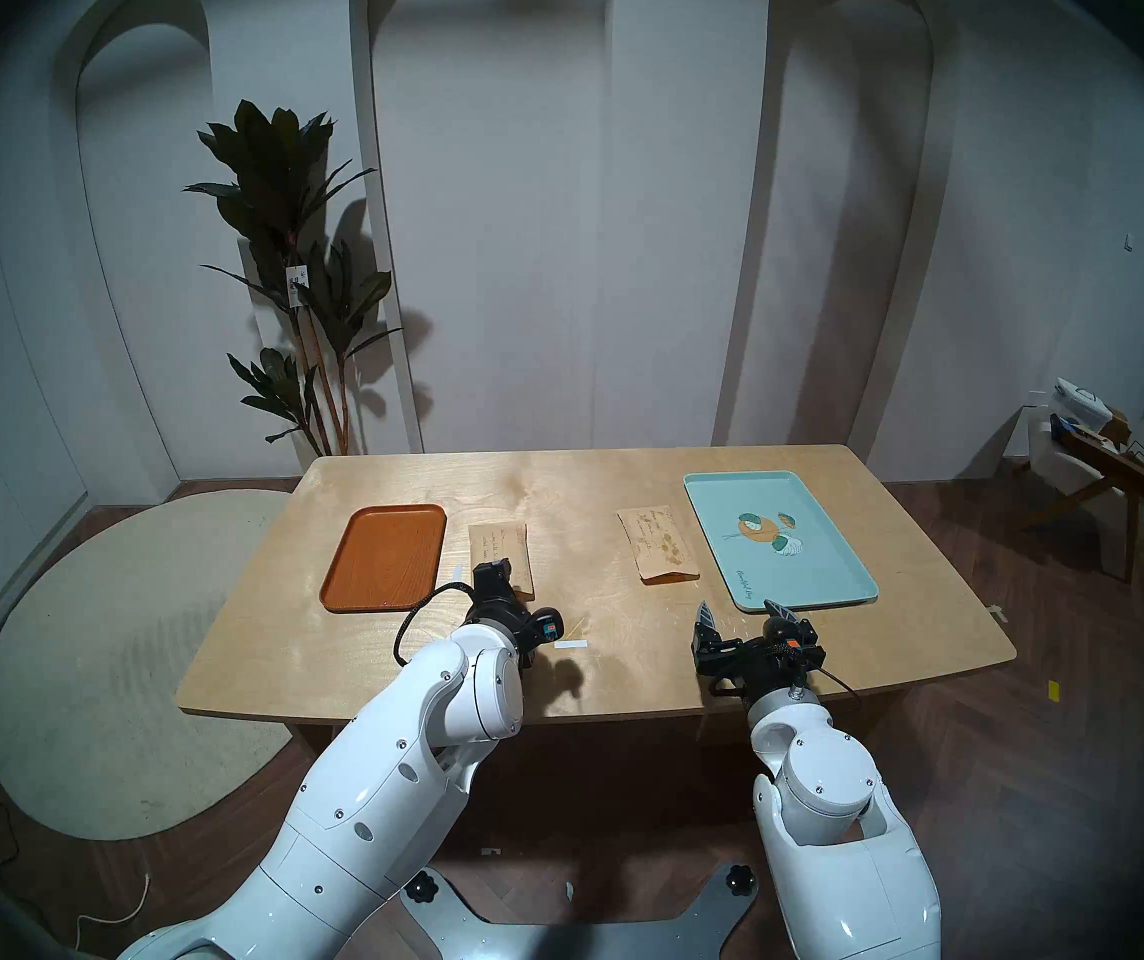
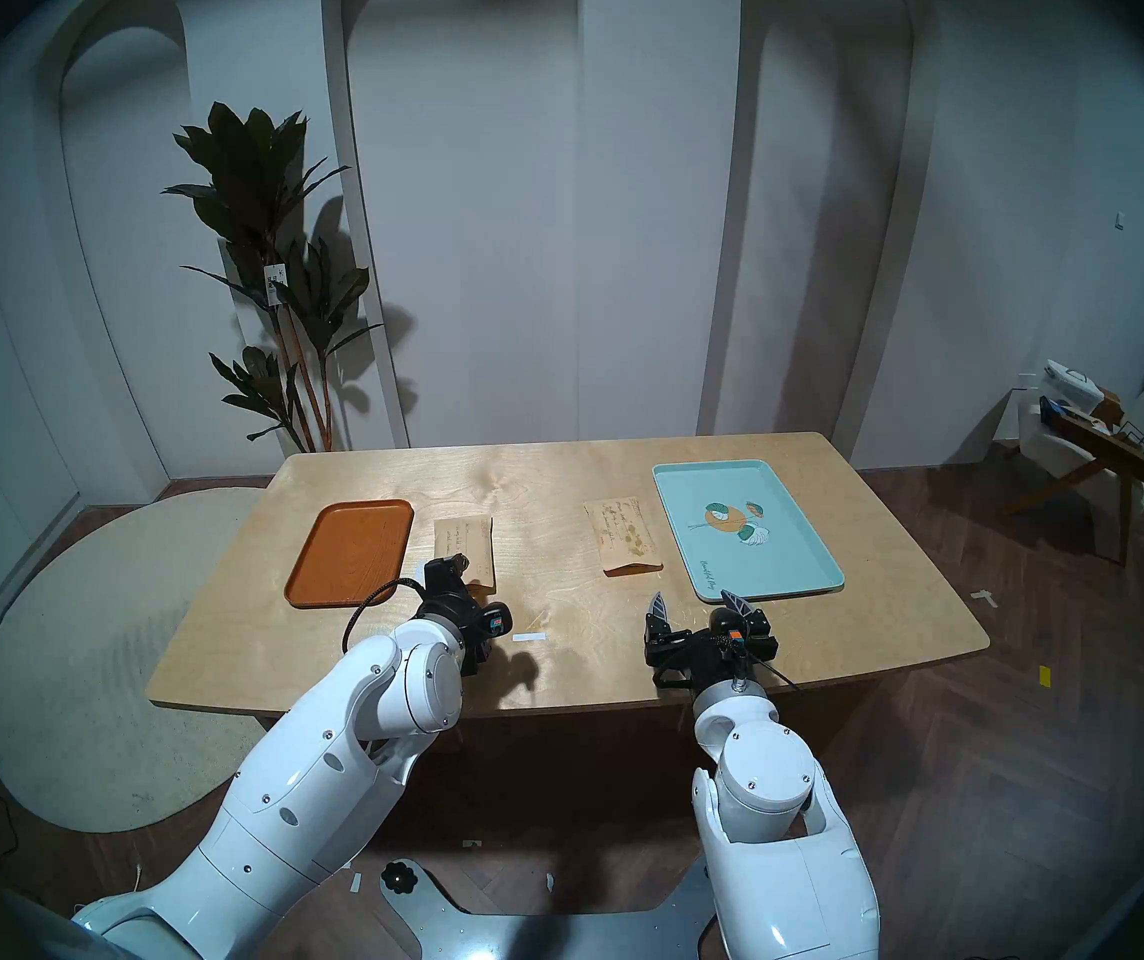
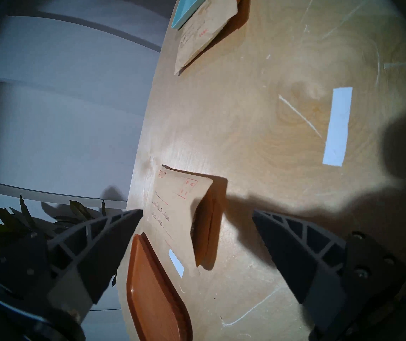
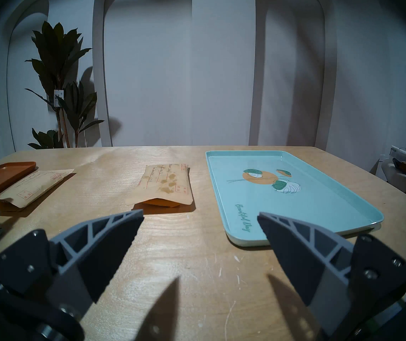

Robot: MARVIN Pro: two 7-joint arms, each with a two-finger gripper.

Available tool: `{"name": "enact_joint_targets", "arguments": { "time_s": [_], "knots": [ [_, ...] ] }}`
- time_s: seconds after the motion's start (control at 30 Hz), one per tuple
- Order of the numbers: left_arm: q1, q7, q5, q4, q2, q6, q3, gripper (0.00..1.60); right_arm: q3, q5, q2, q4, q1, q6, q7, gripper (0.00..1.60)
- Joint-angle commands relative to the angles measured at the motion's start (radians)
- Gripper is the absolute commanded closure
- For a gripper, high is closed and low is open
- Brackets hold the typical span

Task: Sort the mail into the trays, one tray per recipient

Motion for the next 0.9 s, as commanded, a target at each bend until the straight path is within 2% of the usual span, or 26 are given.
{"name": "enact_joint_targets", "arguments": {
  "time_s": [0.0, 0.17, 0.37, 0.7, 0.87],
  "knots": [
    [-0.023, 0.069, -0.002, 0.03, -0.029, -0.018, -0.009, 0.0, 0.0, 0.002, -0.001, -0.024, 0.003, -0.003, 0.001, 0.0],
    [-0.039, 0.112, -0.005, 0.078, -0.038, -0.033, -0.014, 0.0, 0.0, 0.002, -0.001, -0.024, 0.003, -0.003, 0.001, 0.0],
    [-0.056, 0.122, -0.007, 0.108, -0.024, -0.052, -0.024, 0.0, 0.0, 0.002, -0.001, -0.024, 0.003, -0.003, 0.001, 0.0],
    [-0.043, 0.089, 0.001, 0.07, 0.038, -0.059, -0.053, 0.0, 0.0, 0.002, -0.001, -0.023, 0.003, -0.003, 0.001, 0.0],
    [-0.032, 0.084, 0.001, 0.056, 0.047, -0.055, -0.072, 0.0, 0.0, 0.002, -0.001, -0.023, 0.003, -0.003, 0.001, 0.0]
  ]
}}
